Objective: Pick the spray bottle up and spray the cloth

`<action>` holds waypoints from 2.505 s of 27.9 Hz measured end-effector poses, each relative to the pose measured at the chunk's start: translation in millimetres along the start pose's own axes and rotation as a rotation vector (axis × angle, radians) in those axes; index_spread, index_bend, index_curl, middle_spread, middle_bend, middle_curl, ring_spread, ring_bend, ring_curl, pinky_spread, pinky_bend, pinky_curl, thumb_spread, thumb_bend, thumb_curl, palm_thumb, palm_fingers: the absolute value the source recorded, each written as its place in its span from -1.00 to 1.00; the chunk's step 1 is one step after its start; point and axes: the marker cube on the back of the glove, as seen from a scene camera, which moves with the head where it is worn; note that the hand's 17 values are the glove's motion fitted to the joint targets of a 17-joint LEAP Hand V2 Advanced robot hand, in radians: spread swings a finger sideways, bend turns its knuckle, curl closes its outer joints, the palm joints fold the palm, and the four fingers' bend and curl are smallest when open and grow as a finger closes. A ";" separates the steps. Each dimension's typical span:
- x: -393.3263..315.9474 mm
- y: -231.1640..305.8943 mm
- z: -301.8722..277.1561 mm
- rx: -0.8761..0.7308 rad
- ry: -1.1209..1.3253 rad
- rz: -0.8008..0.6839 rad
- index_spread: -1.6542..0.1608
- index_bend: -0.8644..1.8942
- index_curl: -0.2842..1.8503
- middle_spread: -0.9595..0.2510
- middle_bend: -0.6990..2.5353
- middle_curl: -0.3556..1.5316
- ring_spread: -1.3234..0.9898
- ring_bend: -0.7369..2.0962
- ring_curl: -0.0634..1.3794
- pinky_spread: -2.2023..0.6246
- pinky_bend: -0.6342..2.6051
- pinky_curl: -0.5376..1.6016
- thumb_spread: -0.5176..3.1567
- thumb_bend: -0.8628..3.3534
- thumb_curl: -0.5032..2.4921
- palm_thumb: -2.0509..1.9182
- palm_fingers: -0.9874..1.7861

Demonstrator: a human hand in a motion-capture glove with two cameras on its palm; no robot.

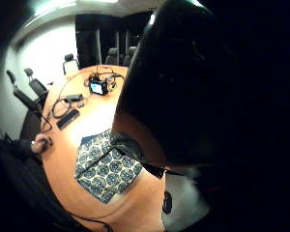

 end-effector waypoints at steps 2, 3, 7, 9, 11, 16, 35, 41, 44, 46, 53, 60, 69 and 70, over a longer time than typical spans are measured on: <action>-10.2 -1.3 2.8 -0.022 0.032 -0.073 0.51 -0.18 -0.22 0.22 -0.23 -0.06 -0.04 0.03 -0.25 0.31 -0.29 -0.09 -0.43 -0.60 -0.21 0.49 0.73; -14.5 -1.6 4.0 -0.030 0.044 -0.103 0.51 -0.18 -0.22 0.22 -0.22 -0.06 -0.04 0.03 -0.25 0.31 -0.29 -0.09 -0.43 -0.61 -0.21 0.49 0.73; -27.8 -0.1 9.5 -0.045 0.083 -0.195 0.51 -0.18 -0.21 0.22 -0.22 -0.06 -0.04 0.03 -0.25 0.31 -0.29 -0.10 -0.44 -0.61 -0.20 0.49 0.73; -33.3 2.0 14.0 -0.045 0.105 -0.240 0.51 -0.18 -0.21 0.22 -0.22 -0.06 -0.04 0.03 -0.25 0.31 -0.29 -0.10 -0.44 -0.61 -0.20 0.49 0.73; -39.4 5.9 18.4 -0.050 0.128 -0.286 0.51 -0.18 -0.21 0.22 -0.22 -0.07 -0.04 0.03 -0.25 0.31 -0.29 -0.10 -0.44 -0.61 -0.19 0.49 0.73; -58.9 22.8 29.1 -0.094 0.159 -0.391 0.51 -0.18 -0.20 0.22 -0.22 -0.07 -0.05 0.03 -0.25 0.31 -0.29 -0.10 -0.44 -0.61 -0.19 0.49 0.72; -90.9 56.9 52.4 -0.171 0.139 -0.483 0.51 -0.17 -0.19 0.22 -0.22 -0.07 -0.05 0.03 -0.25 0.31 -0.29 -0.10 -0.44 -0.61 -0.16 0.48 0.72; -84.4 49.1 41.7 -0.140 0.119 -0.403 0.51 -0.18 -0.19 0.22 -0.22 -0.07 -0.05 0.03 -0.26 0.31 -0.29 -0.10 -0.44 -0.61 -0.16 0.48 0.72; -81.8 27.4 27.8 -0.085 0.081 -0.333 0.51 -0.18 -0.19 0.22 -0.21 -0.07 -0.05 0.03 -0.26 0.31 -0.29 -0.10 -0.44 -0.61 -0.16 0.48 0.72; -80.2 10.8 15.4 -0.050 0.037 -0.274 0.51 -0.18 -0.19 0.22 -0.21 -0.07 -0.05 0.03 -0.26 0.31 -0.29 -0.10 -0.44 -0.61 -0.16 0.48 0.72; -82.1 -41.5 -18.8 0.069 -0.171 -0.061 0.51 -0.18 -0.18 0.22 -0.21 -0.07 -0.05 0.03 -0.26 0.32 -0.29 -0.10 -0.44 -0.61 -0.15 0.48 0.72; -99.7 -81.7 -38.9 0.151 -0.447 0.132 0.51 -0.17 -0.18 0.22 -0.21 -0.07 -0.05 0.02 -0.26 0.32 -0.29 -0.10 -0.45 -0.61 -0.15 0.48 0.72; -121.7 -104.3 -43.4 0.200 -0.958 0.448 0.51 -0.18 -0.18 0.22 -0.22 -0.07 -0.04 0.02 -0.26 0.32 -0.28 -0.10 -0.44 -0.60 -0.15 0.48 0.71; -125.1 -107.0 -42.4 0.205 -0.979 0.464 0.51 -0.18 -0.18 0.22 -0.22 -0.07 -0.04 0.02 -0.26 0.32 -0.28 -0.10 -0.44 -0.60 -0.15 0.48 0.71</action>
